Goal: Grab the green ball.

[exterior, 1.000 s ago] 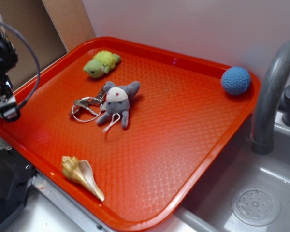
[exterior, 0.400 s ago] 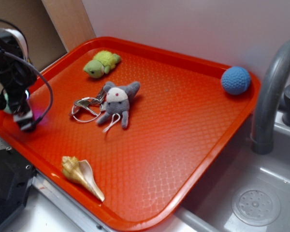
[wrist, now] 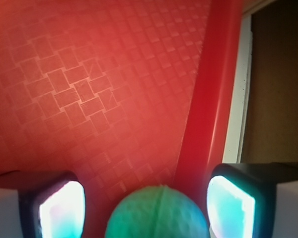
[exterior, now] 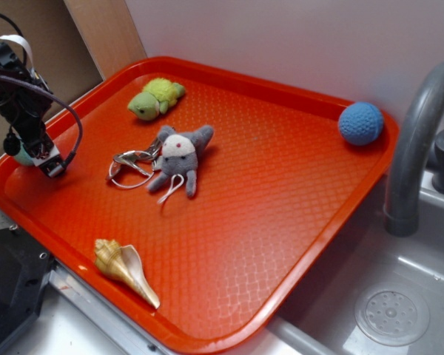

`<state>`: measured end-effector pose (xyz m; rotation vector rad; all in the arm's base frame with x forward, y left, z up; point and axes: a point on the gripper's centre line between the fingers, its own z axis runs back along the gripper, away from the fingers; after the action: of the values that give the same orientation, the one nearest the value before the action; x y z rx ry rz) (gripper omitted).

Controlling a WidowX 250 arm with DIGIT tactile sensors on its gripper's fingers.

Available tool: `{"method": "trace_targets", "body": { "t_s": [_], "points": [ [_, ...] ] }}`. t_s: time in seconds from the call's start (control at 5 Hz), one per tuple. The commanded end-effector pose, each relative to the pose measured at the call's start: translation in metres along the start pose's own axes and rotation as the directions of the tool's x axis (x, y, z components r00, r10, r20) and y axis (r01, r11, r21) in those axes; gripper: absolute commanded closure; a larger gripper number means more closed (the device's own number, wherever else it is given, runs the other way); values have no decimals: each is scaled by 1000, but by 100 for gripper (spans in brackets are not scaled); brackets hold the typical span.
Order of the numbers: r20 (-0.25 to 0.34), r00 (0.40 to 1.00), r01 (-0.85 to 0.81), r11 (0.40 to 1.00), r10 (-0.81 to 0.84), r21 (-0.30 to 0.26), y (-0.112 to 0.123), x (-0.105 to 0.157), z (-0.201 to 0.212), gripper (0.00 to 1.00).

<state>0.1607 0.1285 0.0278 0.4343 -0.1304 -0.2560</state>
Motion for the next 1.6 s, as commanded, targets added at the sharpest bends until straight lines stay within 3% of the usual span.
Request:
{"method": "trace_targets", "body": {
  "t_s": [0.0,0.2,0.6,1.0,1.2,1.4],
  "points": [
    [7,999,49,940,-50,-337,-13,2,59,0],
    [53,997,65,937,-50,-342,-12,11,100,0],
    [-98,995,11,971,-35,-237,7,-10,72,0],
    [-79,997,9,987,-22,-161,29,-13,49,0],
    [-87,995,37,988,-50,-147,23,-16,40,0],
    [-111,992,44,982,-65,-186,7,-20,28,0]
  ]
}}
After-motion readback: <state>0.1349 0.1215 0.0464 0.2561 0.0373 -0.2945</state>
